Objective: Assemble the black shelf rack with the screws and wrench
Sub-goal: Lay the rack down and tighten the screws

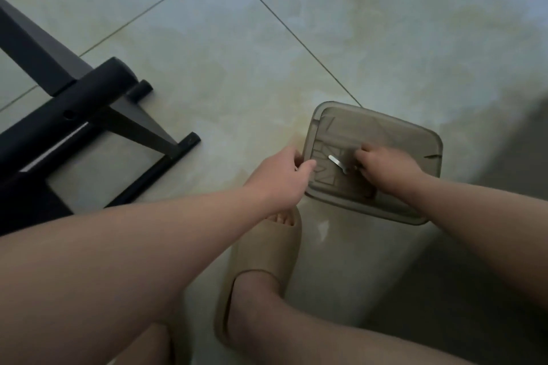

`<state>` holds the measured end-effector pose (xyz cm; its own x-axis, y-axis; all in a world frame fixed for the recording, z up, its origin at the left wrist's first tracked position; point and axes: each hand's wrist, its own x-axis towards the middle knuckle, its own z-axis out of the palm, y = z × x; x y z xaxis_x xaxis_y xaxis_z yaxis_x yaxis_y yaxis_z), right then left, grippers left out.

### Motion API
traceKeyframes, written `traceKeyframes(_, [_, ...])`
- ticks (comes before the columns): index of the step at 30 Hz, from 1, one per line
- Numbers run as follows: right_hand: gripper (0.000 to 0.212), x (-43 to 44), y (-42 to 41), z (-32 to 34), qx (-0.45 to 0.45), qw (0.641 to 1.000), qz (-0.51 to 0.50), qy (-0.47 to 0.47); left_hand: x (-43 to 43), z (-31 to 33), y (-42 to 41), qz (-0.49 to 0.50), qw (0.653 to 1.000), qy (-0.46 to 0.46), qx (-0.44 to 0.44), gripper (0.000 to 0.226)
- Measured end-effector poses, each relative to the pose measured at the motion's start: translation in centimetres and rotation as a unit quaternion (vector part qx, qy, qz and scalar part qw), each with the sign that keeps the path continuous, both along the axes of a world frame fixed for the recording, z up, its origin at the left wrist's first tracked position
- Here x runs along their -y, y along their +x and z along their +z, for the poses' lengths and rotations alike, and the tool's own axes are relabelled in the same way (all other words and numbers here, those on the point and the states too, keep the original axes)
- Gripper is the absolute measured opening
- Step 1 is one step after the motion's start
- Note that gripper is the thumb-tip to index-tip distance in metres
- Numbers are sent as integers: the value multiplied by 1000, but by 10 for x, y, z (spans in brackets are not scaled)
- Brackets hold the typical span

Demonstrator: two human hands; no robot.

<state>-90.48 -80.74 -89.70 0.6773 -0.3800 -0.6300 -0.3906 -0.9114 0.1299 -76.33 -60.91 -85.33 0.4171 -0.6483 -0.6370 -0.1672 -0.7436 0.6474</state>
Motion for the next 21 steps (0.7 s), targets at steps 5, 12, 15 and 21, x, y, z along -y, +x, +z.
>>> traceKeyframes(5, [15, -4, 11, 32, 48, 995, -72, 49, 1, 22, 10, -36, 998, 46, 2, 35])
traceKeyframes(12, [32, -28, 44, 138, 168, 972, -144, 77, -33, 120, 44, -158, 980, 101, 70, 30])
traceKeyframes(15, [22, -55, 62, 194, 207, 966, -140, 72, -59, 170, 53, -158, 974, 105, 122, 36])
traceKeyframes(21, [2, -149, 84, 298, 308, 937, -110, 121, -128, 251, 58, -92, 978, 65, 178, 29])
